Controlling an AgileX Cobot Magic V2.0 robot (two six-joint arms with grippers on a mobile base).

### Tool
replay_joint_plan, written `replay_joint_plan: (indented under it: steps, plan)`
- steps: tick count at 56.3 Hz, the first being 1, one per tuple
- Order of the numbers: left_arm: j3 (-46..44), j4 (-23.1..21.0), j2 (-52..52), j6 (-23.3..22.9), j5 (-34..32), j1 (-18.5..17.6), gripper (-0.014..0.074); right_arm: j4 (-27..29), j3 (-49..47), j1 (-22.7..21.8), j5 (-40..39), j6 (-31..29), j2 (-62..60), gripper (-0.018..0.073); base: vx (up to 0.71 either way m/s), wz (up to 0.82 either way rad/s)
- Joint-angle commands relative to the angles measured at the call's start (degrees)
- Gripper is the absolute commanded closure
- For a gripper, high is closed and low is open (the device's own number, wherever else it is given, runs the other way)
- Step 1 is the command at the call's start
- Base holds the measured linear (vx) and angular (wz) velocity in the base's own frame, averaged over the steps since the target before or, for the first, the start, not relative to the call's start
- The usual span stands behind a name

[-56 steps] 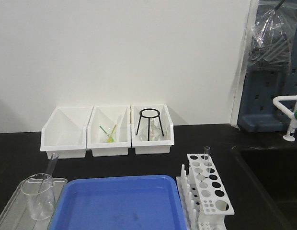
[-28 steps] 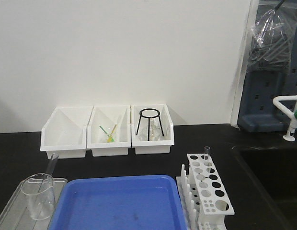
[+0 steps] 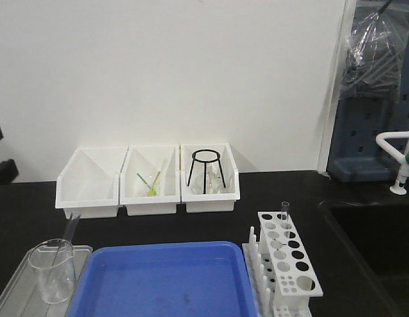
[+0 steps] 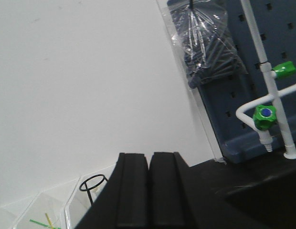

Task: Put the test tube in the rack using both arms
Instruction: 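Move the left gripper down to the glass test tube in the beaker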

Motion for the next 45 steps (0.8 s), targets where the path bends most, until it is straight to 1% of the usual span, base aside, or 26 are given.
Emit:
replay_joint_plan:
  steps: [1, 3, 6, 10, 15, 19, 23, 33, 40, 45]
  plan:
    - [-2.24, 5.99, 1.46, -0.54, -5.62, -0.62, 0.0435, -7.26, -2.08, -0.21, -9.06, 2.98, 1.28, 0.057, 0.0, 0.0]
    - [-2.24, 6.67, 2.4, -0.92, -4.75, -0.62, 0.0433, -9.46, -2.08, -0.21, -10.4, 3.93, 2.07, 0.057, 0.0, 0.0]
    - [-2.24, 6.44, 3.71, -1.9, -2.7, -0.62, 0.0433, -12.68, -2.08, -0.21, -11.67, 5.39, 3.2, 0.057, 0.0, 0.0]
    - [-2.19, 6.5, 5.22, -1.93, -0.68, -0.62, 0.0428, -15.7, -2.08, -0.21, -12.1, 8.21, 4.47, 0.057, 0.0, 0.0]
    - [-2.19, 6.5, 6.7, -1.76, 0.06, -0.62, 0.0405, -18.99, -2.08, -0.21, -12.22, 11.93, 5.72, 0.057, 0.0, 0.0]
    - [-2.19, 6.5, 7.76, -1.76, 0.13, -0.62, 0.0367, -20.09, -2.08, -0.21, -12.22, 13.64, 6.66, 0.057, 0.0, 0.0]
    - [-2.19, 6.5, 9.09, -1.82, 0.45, -0.62, 0.0297, -20.77, -2.08, -0.21, -12.22, 14.81, 7.43, 0.057, 0.0, 0.0]
    - [-2.19, 6.5, 12.34, -1.82, 0.29, -0.62, 0.0143, -21.5, -2.08, -0.21, -12.22, 14.81, 8.22, 0.057, 0.0, 0.0]
    - [-2.19, 6.5, 15.45, -1.76, -0.17, -0.62, 0.009, -21.55, -1.91, -0.21, -12.78, 14.95, 8.24, 0.057, 0.0, 0.0]
    - [-2.19, 6.5, 17.61, -1.7, -1.05, -0.62, 0.0076, -21.81, -1.91, -0.21, -12.78, 14.94, 8.24, 0.057, 0.0, 0.0]
